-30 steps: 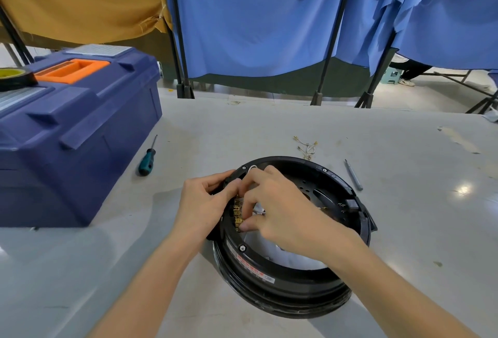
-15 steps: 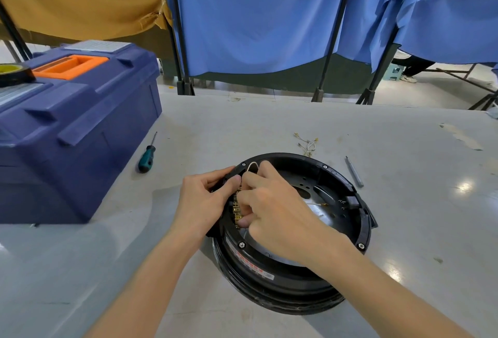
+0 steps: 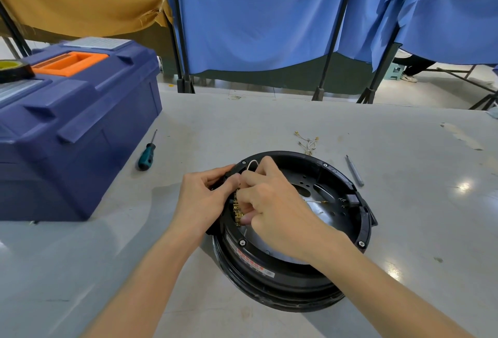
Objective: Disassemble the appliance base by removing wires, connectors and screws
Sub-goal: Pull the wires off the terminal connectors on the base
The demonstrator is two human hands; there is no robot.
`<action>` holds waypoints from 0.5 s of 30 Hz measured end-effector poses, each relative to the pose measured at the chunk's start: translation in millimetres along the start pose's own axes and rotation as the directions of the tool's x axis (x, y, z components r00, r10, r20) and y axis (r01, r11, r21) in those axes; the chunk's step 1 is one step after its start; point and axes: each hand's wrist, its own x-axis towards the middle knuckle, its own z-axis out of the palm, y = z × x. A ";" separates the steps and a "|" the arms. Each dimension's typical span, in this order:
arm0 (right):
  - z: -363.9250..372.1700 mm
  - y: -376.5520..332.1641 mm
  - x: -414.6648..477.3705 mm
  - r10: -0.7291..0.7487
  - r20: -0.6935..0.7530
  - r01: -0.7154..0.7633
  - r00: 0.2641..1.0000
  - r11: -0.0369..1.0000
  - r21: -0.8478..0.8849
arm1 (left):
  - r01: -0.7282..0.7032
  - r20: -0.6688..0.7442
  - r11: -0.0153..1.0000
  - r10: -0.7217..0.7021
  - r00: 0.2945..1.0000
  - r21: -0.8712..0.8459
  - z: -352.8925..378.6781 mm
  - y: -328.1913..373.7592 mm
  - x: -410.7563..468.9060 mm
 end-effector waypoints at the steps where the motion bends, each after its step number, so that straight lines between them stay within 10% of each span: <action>1: -0.2 -0.3 0.3 0.005 -0.004 -0.005 1.000 1.000 -0.006 | 0.001 0.001 1.000 -0.001 1.000 -0.001 -0.2 0.1 0.2; 15: -3.5 -1.9 1.6 0.029 0.046 -0.029 0.999 1.000 -0.002 | -0.002 0.006 1.000 0.002 1.000 -0.004 -0.5 -1.5 1.3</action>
